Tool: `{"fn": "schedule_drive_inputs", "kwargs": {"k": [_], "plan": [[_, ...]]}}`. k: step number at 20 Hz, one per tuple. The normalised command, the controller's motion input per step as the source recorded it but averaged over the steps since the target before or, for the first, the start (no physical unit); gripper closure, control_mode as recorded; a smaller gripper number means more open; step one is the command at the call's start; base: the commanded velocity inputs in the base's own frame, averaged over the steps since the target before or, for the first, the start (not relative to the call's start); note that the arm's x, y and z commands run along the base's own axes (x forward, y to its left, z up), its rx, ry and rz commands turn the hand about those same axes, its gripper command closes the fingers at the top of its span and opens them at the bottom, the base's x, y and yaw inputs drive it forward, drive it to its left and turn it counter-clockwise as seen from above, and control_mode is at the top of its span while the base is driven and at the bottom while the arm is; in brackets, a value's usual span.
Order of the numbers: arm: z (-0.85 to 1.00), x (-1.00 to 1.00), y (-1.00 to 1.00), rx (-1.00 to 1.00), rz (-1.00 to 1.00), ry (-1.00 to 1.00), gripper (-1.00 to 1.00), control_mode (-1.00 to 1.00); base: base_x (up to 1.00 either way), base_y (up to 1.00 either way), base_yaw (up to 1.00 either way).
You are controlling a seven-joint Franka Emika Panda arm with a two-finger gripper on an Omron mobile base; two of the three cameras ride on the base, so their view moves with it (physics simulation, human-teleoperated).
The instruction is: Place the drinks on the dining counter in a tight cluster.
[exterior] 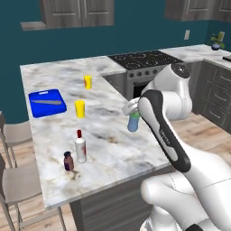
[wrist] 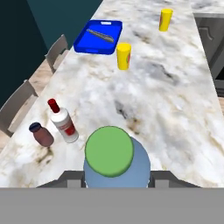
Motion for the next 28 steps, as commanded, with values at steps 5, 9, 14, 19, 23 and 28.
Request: {"fn": "schedule_drive_inputs", "kwargs": {"k": [5, 9, 14, 19, 23, 28], "plan": [[0.00, 0.00, 0.00, 0.00, 0.00, 0.00, 1.00, 1.00, 0.25, 0.04, 0.00], [0.00, 0.00, 0.00, 0.00, 0.00, 0.00, 1.00, 1.00, 0.00, 0.00, 0.00], [0.00, 0.00, 0.00, 0.00, 0.00, 0.00, 1.00, 1.00, 0.00, 0.00, 0.00], [-0.07, 0.03, 0.04, 0.03, 0.10, 0.00, 1.00, -1.00, 0.00, 0.00, 0.00], [-0.23, 0.26, 0.29, 0.12, 0.39, 0.00, 1.00, -1.00, 0.00, 0.00, 0.00], [-0.40, 0.33, 0.13, 0.10, 0.48, 0.00, 1.00, -1.00, 0.00, 0.00, 0.00]]}}
